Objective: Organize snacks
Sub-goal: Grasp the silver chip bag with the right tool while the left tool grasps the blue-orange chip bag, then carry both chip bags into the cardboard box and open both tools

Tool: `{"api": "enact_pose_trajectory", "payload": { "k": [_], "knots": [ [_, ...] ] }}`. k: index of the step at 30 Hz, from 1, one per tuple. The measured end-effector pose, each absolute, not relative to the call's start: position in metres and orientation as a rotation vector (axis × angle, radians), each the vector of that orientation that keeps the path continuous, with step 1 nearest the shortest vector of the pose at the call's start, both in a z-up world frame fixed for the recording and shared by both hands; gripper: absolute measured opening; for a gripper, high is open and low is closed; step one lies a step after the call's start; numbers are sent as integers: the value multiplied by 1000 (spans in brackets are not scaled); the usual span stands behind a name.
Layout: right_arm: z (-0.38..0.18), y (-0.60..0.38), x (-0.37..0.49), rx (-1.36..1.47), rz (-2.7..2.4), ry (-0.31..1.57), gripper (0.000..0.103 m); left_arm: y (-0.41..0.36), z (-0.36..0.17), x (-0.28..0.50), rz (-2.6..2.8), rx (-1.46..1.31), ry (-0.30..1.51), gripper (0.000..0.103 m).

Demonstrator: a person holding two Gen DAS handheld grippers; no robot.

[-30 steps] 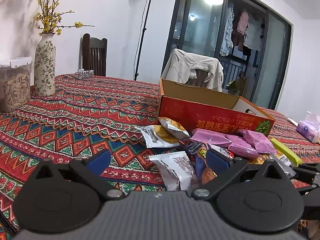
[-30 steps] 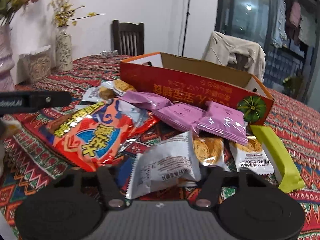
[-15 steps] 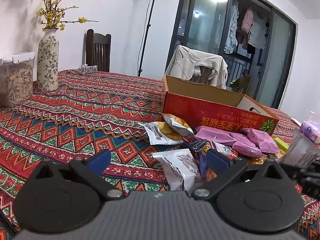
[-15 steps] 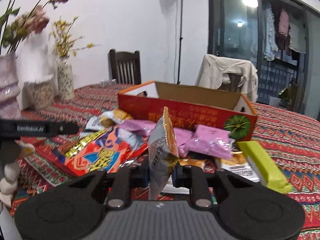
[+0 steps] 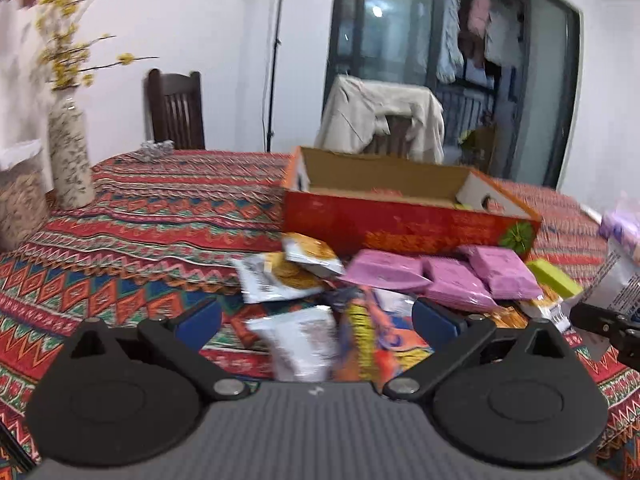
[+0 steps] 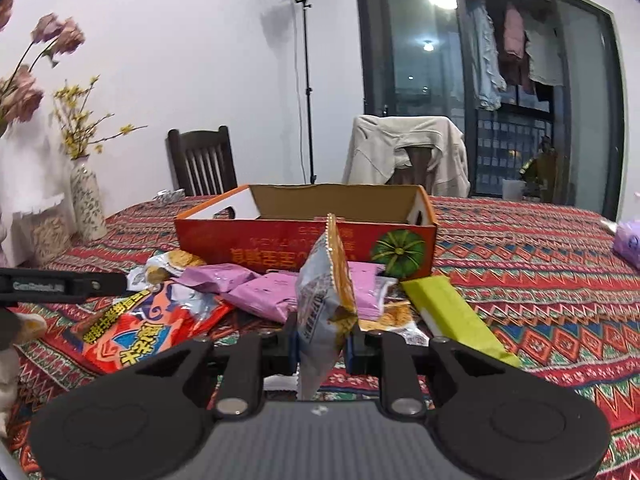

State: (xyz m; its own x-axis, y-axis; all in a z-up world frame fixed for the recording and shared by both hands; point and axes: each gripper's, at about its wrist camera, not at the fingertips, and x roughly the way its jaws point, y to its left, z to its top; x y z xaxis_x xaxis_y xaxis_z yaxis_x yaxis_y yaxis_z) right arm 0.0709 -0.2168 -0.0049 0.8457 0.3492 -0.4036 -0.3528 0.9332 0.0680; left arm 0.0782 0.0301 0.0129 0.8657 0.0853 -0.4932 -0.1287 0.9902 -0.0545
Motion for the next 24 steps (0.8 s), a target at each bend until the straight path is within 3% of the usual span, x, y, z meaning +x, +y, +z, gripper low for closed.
{"api": "enact_pose_trajectory", "payload": {
  "k": [9,12,15,24],
  "knots": [
    [-6,-234,70,34,356,414,20,-19,3,121,98,3,683,101],
    [-9,-237,72,38,360,418,20,-30,-4,125,117,36,712,90],
    [-11,-239,73,47,362,425,20,-37,-15,129,129,78,745,88],
    [-16,-245,75,69,371,431,20,-40,-16,114,131,112,694,63]
  ]
}}
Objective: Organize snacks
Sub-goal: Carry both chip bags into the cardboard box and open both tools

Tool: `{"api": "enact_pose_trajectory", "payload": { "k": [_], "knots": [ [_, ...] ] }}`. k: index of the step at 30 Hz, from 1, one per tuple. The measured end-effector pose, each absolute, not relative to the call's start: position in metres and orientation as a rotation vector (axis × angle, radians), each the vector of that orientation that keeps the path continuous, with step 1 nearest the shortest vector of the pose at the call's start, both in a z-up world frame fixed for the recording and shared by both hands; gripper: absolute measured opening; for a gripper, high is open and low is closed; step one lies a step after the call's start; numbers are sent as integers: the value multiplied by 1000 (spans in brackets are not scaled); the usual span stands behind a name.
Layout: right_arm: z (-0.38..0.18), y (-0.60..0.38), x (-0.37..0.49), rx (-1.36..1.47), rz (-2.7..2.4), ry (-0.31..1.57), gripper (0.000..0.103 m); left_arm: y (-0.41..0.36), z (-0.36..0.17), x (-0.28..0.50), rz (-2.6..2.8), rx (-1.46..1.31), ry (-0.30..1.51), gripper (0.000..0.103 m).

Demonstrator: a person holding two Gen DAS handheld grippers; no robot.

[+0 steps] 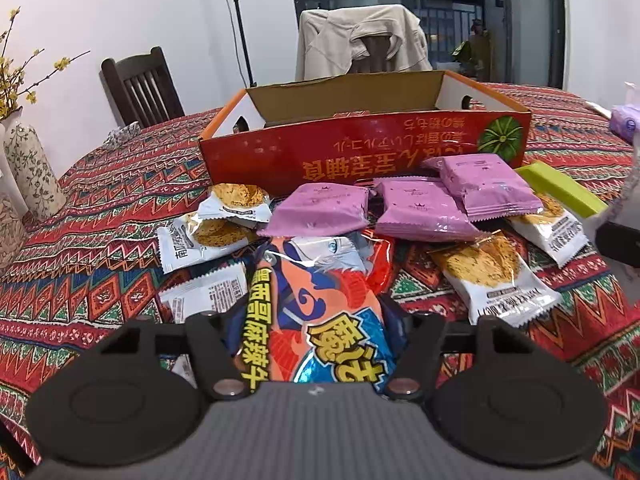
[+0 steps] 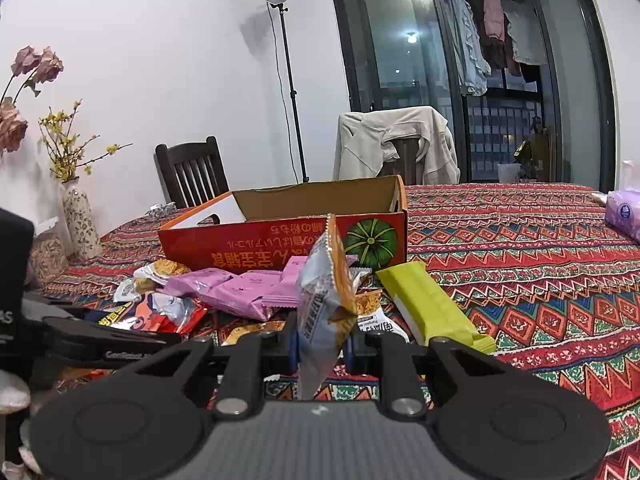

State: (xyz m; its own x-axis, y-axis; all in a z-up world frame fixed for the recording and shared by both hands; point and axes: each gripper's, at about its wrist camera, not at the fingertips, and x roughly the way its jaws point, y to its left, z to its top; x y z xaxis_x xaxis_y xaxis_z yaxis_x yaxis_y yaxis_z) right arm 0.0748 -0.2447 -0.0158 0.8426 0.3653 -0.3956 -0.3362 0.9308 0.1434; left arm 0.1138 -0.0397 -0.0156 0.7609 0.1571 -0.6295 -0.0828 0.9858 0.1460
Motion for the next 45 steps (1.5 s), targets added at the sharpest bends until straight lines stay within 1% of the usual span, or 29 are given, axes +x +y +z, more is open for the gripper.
{"api": "enact_pose_trajectory", "payload": {
  "k": [6,13,24,36,45],
  "knots": [
    [-16,-248,74,75,363,428,20,-39,-13,97,135,103,657,58],
    [-15,-244,75,59,368,431,20,-37,7,75,127,102,571,58],
    [-1,-235,85,41,377,408,20,-39,34,77,115,83,469,58],
    [26,-223,115,24,369,365,20,-41,59,103,92,48,391,58],
    [57,-213,161,5,366,333,20,-42,83,151,95,33,353,58]
  ]
}}
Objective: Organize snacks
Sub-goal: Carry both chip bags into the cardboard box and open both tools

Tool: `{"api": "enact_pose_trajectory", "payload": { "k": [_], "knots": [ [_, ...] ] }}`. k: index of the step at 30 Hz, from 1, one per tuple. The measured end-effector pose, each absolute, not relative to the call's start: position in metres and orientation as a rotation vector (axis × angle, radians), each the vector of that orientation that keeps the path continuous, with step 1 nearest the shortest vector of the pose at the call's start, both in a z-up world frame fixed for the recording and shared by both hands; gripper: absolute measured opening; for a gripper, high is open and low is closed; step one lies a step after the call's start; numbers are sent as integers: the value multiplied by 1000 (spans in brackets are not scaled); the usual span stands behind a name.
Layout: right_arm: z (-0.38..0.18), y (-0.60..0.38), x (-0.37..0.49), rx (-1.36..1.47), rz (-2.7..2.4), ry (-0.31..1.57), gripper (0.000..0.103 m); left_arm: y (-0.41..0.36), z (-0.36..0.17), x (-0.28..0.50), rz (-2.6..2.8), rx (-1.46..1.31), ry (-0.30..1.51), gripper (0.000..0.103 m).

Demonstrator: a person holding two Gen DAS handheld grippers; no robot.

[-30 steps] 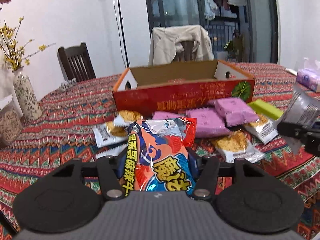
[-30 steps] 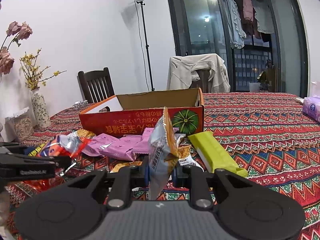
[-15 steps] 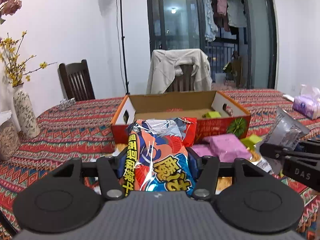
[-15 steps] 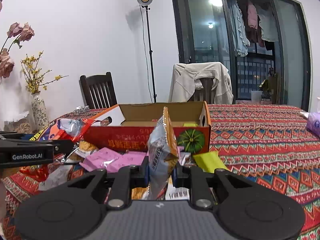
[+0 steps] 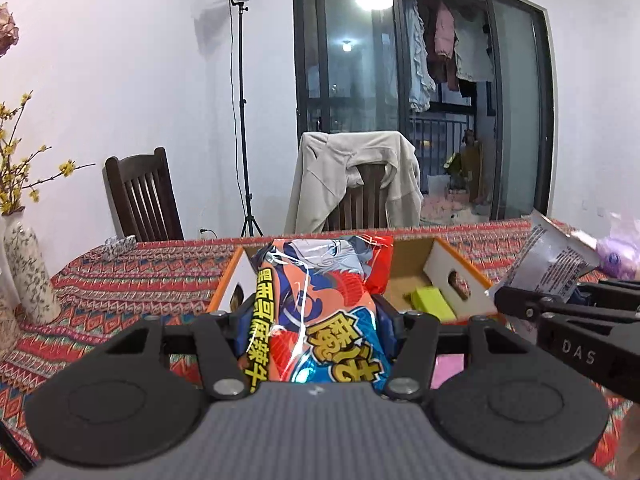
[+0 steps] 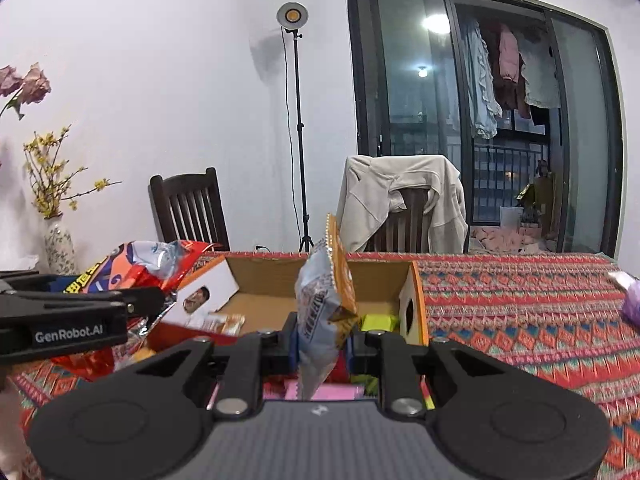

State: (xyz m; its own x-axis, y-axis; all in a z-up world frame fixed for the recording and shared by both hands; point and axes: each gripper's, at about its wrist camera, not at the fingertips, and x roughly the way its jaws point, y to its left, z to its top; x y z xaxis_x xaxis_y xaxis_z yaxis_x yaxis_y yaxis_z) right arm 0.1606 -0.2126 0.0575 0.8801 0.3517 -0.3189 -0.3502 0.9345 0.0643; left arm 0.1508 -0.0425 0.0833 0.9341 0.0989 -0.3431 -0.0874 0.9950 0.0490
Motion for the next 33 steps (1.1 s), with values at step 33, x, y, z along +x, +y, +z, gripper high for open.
{"api": "enact_pose_trajectory", "payload": {
  "k": [33],
  "knots": [
    [17,-186,311,54,293,469,20,-25,54,291,227,-4,365,59]
  ]
}}
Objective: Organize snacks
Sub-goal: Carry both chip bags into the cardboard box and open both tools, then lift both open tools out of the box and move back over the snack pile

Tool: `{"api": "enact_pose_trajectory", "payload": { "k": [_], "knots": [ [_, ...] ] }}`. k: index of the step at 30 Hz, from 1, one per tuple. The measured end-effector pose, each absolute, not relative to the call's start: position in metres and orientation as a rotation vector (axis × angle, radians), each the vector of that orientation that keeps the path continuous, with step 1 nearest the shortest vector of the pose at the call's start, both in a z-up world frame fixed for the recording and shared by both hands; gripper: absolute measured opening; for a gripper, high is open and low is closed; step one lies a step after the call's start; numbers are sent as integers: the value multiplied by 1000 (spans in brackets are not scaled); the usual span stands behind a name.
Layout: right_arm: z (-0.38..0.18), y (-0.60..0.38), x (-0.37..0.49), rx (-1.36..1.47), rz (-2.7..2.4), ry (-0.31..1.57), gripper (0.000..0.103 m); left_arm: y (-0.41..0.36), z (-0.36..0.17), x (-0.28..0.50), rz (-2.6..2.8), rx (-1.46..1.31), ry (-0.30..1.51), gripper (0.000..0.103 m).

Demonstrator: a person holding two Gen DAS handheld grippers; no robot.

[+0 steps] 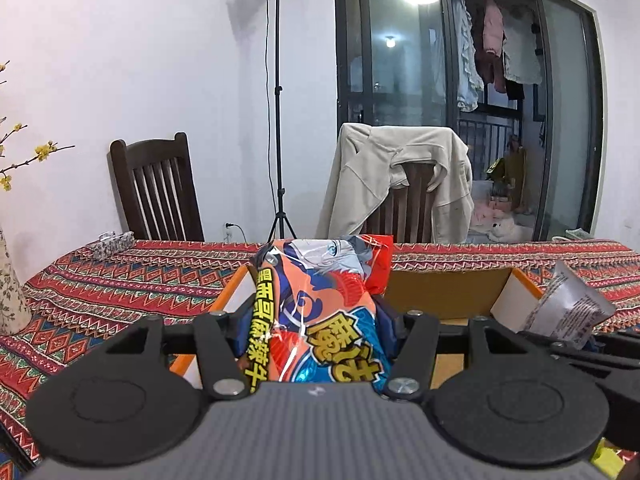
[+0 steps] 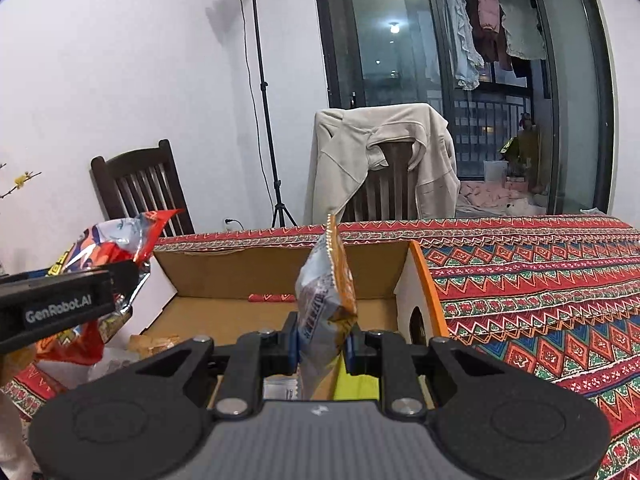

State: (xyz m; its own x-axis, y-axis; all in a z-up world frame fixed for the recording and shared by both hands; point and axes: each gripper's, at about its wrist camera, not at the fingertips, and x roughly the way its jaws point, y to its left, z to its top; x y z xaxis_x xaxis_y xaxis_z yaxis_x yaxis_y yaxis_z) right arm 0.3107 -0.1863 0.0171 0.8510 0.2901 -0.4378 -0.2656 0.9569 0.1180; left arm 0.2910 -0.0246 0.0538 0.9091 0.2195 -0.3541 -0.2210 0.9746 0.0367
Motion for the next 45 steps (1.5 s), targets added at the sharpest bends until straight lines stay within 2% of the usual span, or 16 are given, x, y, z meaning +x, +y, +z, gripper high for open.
{"api": "enact_pose_trajectory", "payload": {
  "k": [2,3,4,5,6,8,14,23,36,45],
  "knots": [
    [16,-185,310,49,297,477,23,-24,52,291,233,0,367,61],
    [16,-185,309,44,299,483,23,-23,52,291,237,-5,366,66],
    [15,-184,311,37,299,491,27,-22,52,290,242,-6,364,77],
    [17,-183,316,35,300,500,44,-21,53,290,251,-7,360,86],
    [17,-183,315,32,296,498,73,-20,53,289,267,-15,354,103],
    [19,-183,309,26,275,482,102,-15,53,288,289,-37,344,103],
    [22,-189,306,39,269,483,103,-1,49,294,301,-93,393,103],
    [26,-187,297,29,261,471,103,-5,54,286,294,-88,366,103],
    [79,-193,238,-8,227,382,103,0,120,213,204,-158,251,103],
    [59,-211,178,-4,268,384,103,12,83,148,181,-121,339,103]
  ]
}}
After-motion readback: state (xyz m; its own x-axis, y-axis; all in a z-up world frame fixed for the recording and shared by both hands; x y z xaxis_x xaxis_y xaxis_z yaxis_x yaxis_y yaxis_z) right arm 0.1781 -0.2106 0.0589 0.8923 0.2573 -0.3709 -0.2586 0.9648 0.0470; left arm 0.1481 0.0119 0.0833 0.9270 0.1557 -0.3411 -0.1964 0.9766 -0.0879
